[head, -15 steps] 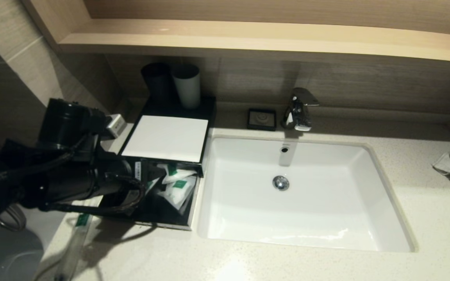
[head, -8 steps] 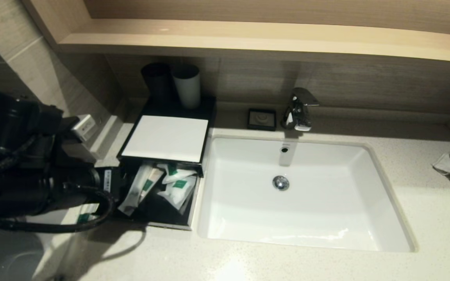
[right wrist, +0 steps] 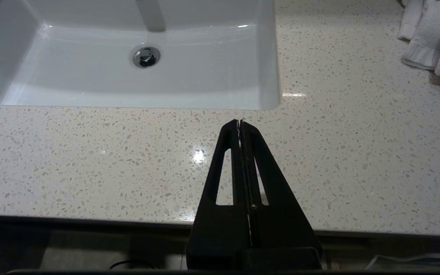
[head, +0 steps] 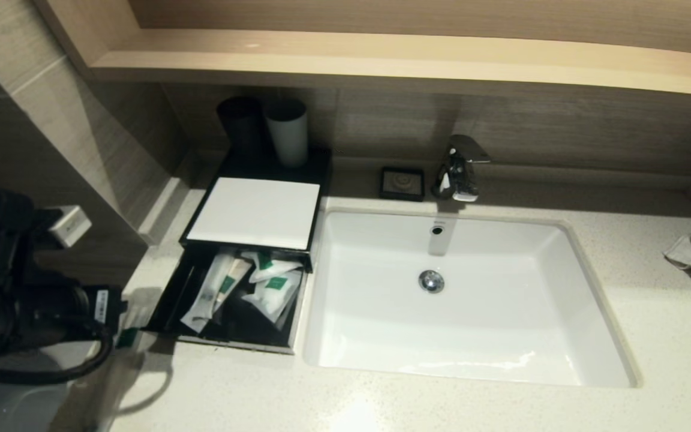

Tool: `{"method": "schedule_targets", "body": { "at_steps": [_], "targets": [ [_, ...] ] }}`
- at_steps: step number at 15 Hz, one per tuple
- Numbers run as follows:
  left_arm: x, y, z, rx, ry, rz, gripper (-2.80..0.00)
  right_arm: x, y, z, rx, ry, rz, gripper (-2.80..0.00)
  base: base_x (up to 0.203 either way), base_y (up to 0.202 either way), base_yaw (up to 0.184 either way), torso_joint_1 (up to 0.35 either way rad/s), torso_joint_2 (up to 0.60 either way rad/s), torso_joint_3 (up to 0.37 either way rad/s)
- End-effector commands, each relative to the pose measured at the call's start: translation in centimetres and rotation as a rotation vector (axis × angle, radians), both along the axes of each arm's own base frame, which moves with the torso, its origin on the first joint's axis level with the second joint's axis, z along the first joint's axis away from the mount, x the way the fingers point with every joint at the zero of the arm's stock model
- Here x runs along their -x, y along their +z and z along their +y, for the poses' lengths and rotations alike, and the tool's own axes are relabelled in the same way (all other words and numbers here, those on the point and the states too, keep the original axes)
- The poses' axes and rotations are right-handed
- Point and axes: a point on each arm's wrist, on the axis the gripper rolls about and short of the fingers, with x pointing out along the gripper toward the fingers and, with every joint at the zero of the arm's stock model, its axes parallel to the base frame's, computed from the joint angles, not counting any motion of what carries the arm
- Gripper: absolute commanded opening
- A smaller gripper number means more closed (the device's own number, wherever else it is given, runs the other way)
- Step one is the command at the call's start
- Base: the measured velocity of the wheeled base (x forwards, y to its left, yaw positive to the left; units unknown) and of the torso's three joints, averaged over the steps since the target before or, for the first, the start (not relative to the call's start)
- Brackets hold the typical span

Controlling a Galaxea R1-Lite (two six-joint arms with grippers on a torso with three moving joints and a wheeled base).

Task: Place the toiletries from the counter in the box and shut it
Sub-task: Pick up the bathroom toiletry

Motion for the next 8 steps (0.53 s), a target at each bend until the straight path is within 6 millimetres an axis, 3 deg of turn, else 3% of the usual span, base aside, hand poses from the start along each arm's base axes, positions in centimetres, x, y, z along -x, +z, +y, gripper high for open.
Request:
{"method": "schedule_targets", "body": {
  "at_steps": [1, 5, 8],
  "targets": [
    [0.7, -0.8, 0.4, -0.007, 0.013, 0.023, -2.80, 0.0, 0.0, 0.0, 0.000, 0.000, 0.000, -2.80, 0.000, 0.000, 0.000, 0.000, 0.00, 0.000],
    [1.5, -3.3, 0.5, -0.039, -0.002, 0.116, -2.80, 0.0, 0.0, 0.0, 0.000, 0.000, 0.000, -2.80, 0.000, 0.000, 0.000, 0.000, 0.00, 0.000],
    [1.6, -3.9, 1.3, -0.071, 0.007, 0.134, -2.80, 0.0, 0.0, 0.0, 0.000, 0.000, 0.000, -2.80, 0.000, 0.000, 0.000, 0.000, 0.00, 0.000]
  ]
}}
